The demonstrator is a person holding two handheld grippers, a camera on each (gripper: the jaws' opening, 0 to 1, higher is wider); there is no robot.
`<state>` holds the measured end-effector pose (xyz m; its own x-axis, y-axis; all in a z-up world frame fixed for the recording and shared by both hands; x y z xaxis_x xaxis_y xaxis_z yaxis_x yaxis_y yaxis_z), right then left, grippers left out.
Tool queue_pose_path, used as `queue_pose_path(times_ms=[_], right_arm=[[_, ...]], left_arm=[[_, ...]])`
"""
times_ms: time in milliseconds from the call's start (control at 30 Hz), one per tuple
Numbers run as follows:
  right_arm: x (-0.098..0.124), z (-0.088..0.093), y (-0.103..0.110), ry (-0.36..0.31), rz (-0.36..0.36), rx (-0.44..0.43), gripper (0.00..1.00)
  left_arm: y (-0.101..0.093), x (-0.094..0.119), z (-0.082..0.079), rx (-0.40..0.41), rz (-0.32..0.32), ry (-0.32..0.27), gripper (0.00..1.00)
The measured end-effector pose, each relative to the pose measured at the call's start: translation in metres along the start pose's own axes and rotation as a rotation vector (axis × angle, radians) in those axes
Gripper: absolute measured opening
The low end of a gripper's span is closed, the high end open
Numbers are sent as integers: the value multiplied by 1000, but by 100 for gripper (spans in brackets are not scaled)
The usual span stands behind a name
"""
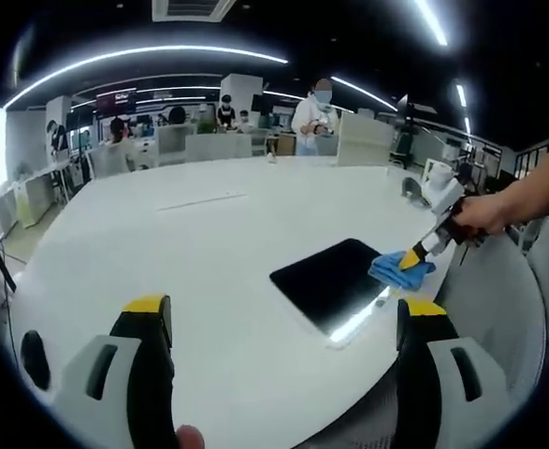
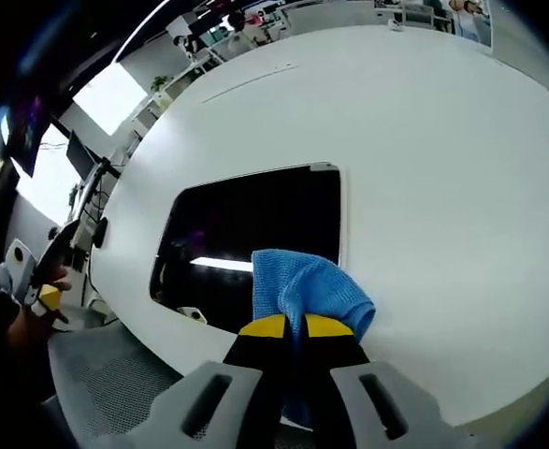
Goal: Wipe the mirror surface with the cleaning cloth until all visible marks leave the cleaned area.
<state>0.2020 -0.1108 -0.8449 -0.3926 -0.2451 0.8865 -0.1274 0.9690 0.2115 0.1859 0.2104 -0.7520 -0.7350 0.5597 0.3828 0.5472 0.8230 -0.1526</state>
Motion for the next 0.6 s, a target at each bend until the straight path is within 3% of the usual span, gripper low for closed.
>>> queue_pose_path(times_ms=[233, 600], right_arm=[[-1, -1, 0, 8, -10, -1, 0], [-2, 0, 0, 6, -14, 1, 0]], left_arm=[[-13, -6, -6, 4, 12, -5, 99], [-5, -9, -16, -11, -5, -23, 99]])
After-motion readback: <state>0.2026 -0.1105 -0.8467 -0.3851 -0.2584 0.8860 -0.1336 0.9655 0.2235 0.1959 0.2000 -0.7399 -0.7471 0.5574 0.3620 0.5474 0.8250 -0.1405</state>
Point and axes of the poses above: the point that each gripper's makers call its tool centre point, and the gripper's own axes: x roughly backward along the fingers, y roughly to its left, z roughly out of its underside, the point moved 4 cm from there along x, roughly backward along the fingers, and after that the axes turned 8 degrees about z, right-handed, at the moved point
